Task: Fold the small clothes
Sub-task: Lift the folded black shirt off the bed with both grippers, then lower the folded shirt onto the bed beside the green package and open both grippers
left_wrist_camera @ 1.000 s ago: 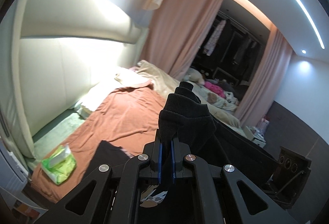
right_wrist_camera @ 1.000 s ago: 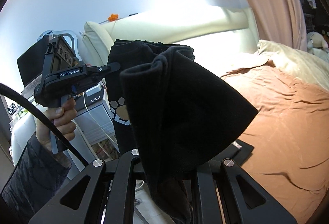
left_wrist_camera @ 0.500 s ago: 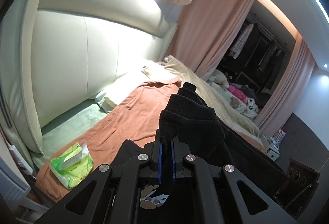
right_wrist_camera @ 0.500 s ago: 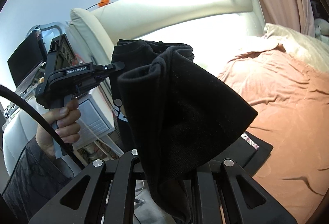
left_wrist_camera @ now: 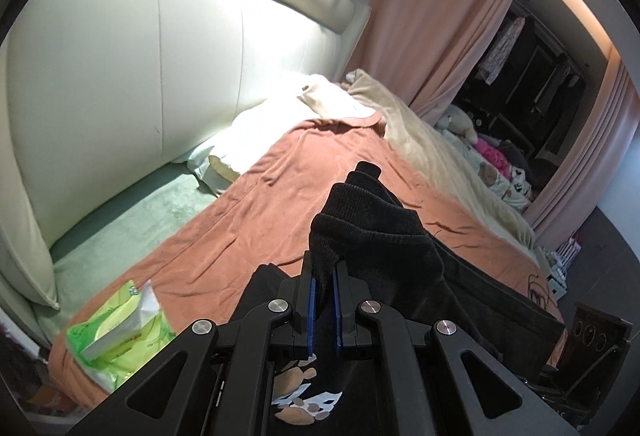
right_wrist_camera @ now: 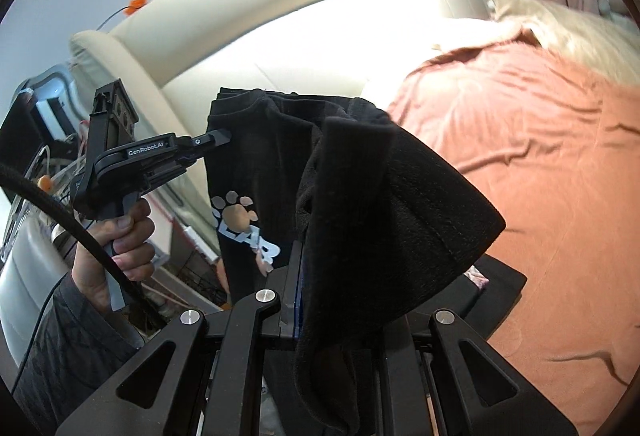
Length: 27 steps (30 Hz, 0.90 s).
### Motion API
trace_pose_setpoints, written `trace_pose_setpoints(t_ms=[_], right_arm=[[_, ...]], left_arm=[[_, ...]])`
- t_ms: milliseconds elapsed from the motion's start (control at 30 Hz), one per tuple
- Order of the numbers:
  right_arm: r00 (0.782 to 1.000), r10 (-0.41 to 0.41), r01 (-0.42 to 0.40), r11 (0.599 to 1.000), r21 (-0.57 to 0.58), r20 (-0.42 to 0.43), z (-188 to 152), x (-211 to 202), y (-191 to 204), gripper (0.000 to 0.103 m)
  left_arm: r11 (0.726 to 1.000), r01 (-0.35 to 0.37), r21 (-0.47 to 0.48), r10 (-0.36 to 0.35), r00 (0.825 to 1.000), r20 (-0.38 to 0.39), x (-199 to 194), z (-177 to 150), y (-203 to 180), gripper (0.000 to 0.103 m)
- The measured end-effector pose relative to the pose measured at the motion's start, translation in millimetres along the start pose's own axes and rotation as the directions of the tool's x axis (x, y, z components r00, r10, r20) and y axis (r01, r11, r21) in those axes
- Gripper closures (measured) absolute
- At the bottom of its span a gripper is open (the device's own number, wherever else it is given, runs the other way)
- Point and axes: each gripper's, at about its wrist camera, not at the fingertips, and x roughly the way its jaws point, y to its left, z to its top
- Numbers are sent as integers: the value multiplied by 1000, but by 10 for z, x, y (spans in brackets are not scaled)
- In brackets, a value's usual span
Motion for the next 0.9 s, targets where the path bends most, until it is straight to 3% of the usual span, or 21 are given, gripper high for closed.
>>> trace_pose_setpoints(t_ms=[233, 300, 367, 433, 467, 600, 767, 900], right_arm=[[999, 27, -24, 995, 94, -33, -55, 287, -390, 95], [999, 29, -25, 994, 104, -35, -112, 345, -458, 95], [996, -52, 61, 991, 123, -73, -166, 466, -537, 93], [982, -125, 154, 965, 214, -141, -232, 626, -727, 88], [979, -129, 167, 948, 269, -155, -289, 660, -845, 87], [986, -123, 157, 914, 373, -114, -457, 553, -1052, 51], [990, -91, 126, 908, 399, -104, -548, 506, -1029, 49], [991, -74, 111, 917, 382, -108, -663, 382, -912, 49]], left_arm=[[1000, -28, -4, 28, 998, -58, 587, -48, 8, 97], [997, -72, -2, 72, 994, -77, 783, -78, 41, 96], [993, -116, -4, 115, 989, -92, 931, -111, 89, 91], [988, -152, -28, 147, 981, -131, 1059, -198, 160, 73], [987, -157, -38, 150, 976, -157, 1111, -261, 203, 70], [982, -190, -20, 181, 961, -208, 1134, -439, 281, 66], [980, -195, -36, 182, 956, -229, 1024, -616, 276, 65], [980, -198, 1, 193, 953, -233, 879, -781, 102, 55]])
